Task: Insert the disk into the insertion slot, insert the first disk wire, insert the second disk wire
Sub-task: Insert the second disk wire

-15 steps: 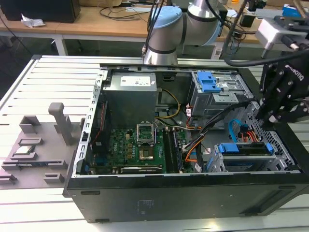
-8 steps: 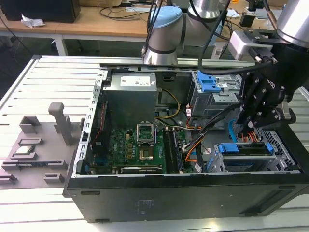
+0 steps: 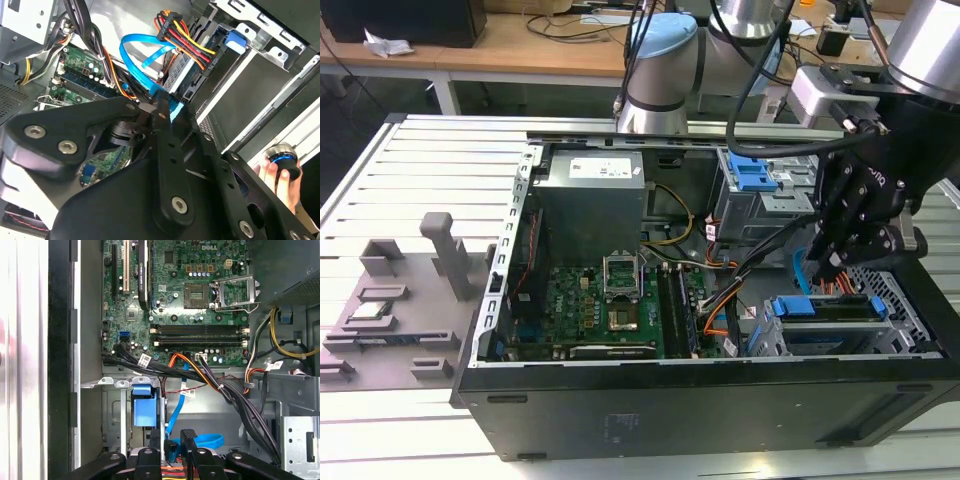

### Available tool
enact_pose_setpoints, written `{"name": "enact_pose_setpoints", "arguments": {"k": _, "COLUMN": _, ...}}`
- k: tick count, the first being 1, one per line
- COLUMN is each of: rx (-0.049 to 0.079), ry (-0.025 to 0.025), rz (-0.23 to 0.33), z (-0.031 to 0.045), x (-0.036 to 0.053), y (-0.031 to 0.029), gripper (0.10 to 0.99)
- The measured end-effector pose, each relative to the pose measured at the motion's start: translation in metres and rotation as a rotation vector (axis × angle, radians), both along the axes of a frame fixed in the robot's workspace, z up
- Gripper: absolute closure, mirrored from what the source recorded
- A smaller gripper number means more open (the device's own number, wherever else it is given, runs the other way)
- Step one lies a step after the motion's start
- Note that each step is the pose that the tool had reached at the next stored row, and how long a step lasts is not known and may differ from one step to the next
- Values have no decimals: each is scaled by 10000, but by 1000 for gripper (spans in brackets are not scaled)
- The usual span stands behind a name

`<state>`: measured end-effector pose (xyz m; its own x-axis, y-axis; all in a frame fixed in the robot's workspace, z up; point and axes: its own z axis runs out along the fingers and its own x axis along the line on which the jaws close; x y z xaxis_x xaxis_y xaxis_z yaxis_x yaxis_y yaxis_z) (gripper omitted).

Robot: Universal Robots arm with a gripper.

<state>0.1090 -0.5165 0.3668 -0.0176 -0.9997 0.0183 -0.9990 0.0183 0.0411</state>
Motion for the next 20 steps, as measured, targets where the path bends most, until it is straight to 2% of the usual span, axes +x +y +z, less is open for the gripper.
{"name": "enact_pose_setpoints", "arguments": {"k": 2, "rx": -3, "ry": 0, "rz": 0, "z": 0, "x": 0, "y": 0, "gripper": 925}}
{"name": "enact_pose_setpoints", "arguments": {"k": 11, "rx": -19, "ry": 0, "rz": 0, "z": -2, "x": 0, "y": -1, "gripper": 925}}
{"name": "enact_pose_setpoints", "arguments": {"k": 13, "rx": -17, "ry": 0, "rz": -1, "z": -35, "x": 2, "y": -4, "gripper": 925}}
{"name": "enact_pose_setpoints", "arguments": {"k": 16, "rx": -16, "ry": 2, "rz": 1, "z": -131, "x": 20, "y": -8, "gripper": 925}}
{"name": "enact_pose_setpoints", "arguments": {"k": 20, "rx": -16, "ry": 5, "rz": -1, "z": -206, "x": 41, "y": -8, "gripper": 925}}
